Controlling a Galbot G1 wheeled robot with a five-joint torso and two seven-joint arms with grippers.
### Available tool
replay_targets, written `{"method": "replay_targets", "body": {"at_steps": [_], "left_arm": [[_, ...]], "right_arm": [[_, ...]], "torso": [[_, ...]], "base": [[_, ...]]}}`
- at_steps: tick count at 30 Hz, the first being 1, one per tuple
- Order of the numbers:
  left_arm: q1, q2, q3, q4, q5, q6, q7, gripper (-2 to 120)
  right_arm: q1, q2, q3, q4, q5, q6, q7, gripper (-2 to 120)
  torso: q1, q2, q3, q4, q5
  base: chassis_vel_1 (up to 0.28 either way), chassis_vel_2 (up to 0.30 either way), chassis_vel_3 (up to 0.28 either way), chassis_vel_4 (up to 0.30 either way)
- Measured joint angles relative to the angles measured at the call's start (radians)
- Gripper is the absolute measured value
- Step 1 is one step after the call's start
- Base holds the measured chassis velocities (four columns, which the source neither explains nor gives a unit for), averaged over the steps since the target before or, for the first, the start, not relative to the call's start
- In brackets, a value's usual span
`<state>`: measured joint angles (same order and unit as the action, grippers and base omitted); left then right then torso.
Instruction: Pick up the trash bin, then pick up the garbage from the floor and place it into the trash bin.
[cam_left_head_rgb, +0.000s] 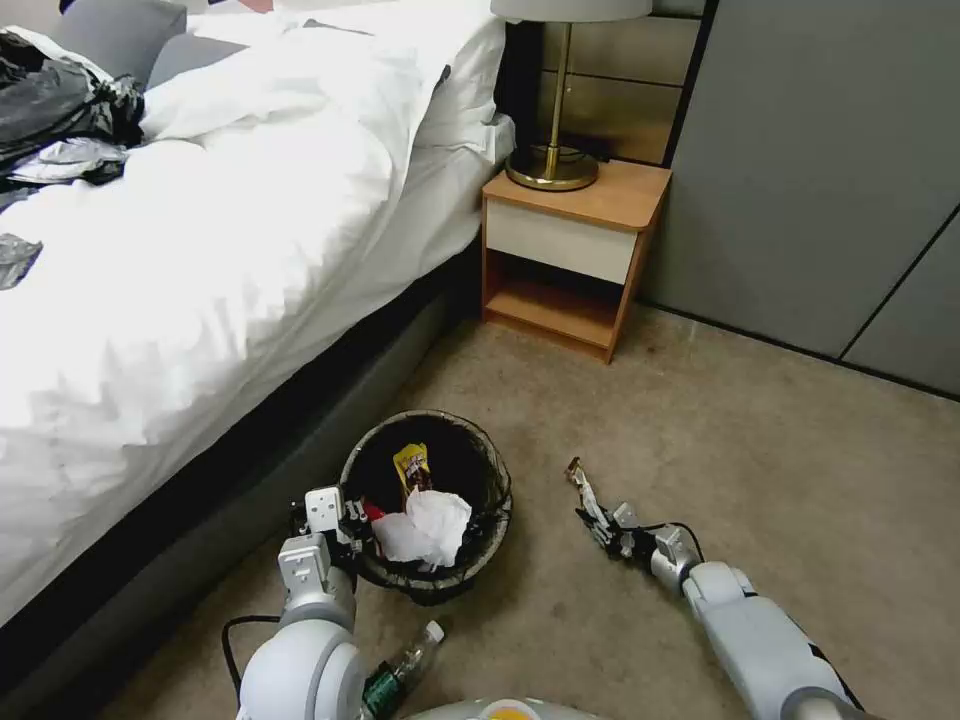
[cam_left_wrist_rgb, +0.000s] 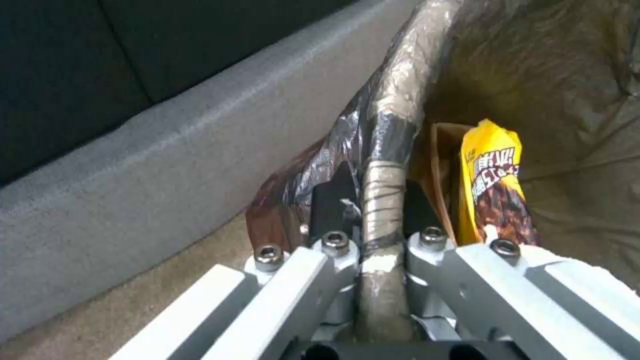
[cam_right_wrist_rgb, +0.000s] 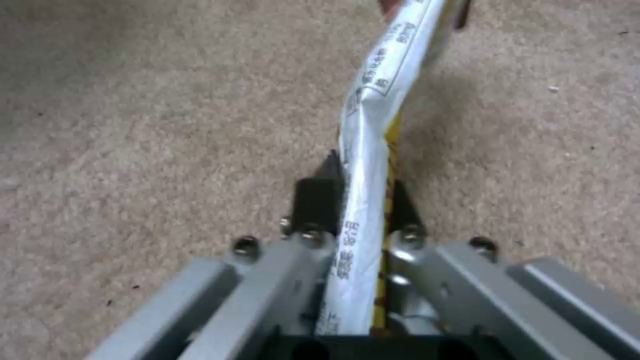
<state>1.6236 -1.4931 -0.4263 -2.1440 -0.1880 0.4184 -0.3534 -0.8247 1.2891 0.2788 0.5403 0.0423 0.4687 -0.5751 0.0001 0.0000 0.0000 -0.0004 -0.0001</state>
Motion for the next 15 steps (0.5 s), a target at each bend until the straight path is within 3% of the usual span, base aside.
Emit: {"method": "replay_targets", "body": {"at_steps": [8,12,14,15], "left_arm": [[-0.006,0.0,0.003,0.007,-0.002,0.0,0.0,0],[-0.007,0.001,0.008,0.011,-0.003,0.0,0.0,0],[-0.007,0.005,0.008,0.013,-0.003,0.0,0.0,0],[-0.007,0.005,0.008,0.013,-0.003,0.0,0.0,0]], "right_arm": [[-0.036,-0.005,-0.004,0.069,0.034,0.023,0.044,0],[-0.084,-0.016,-0.006,0.187,0.091,0.036,0.089,0],[-0.134,-0.032,-0.004,0.343,0.142,0.044,0.12,0],[-0.134,-0.032,-0.004,0.343,0.142,0.044,0.12,0]], "torso": [[0.0,0.0,0.0,0.0001,0.0],[0.0,0.0,0.0,0.0003,0.0003],[0.0,0.0,0.0,0.0002,0.0002],[0.0,0.0,0.0,0.0002,0.0002]], "base": [[0.0,0.0,0.0,0.0],[0.0,0.0,0.0,0.0],[0.0,0.0,0.0,0.0],[0.0,0.0,0.0,0.0]]}}
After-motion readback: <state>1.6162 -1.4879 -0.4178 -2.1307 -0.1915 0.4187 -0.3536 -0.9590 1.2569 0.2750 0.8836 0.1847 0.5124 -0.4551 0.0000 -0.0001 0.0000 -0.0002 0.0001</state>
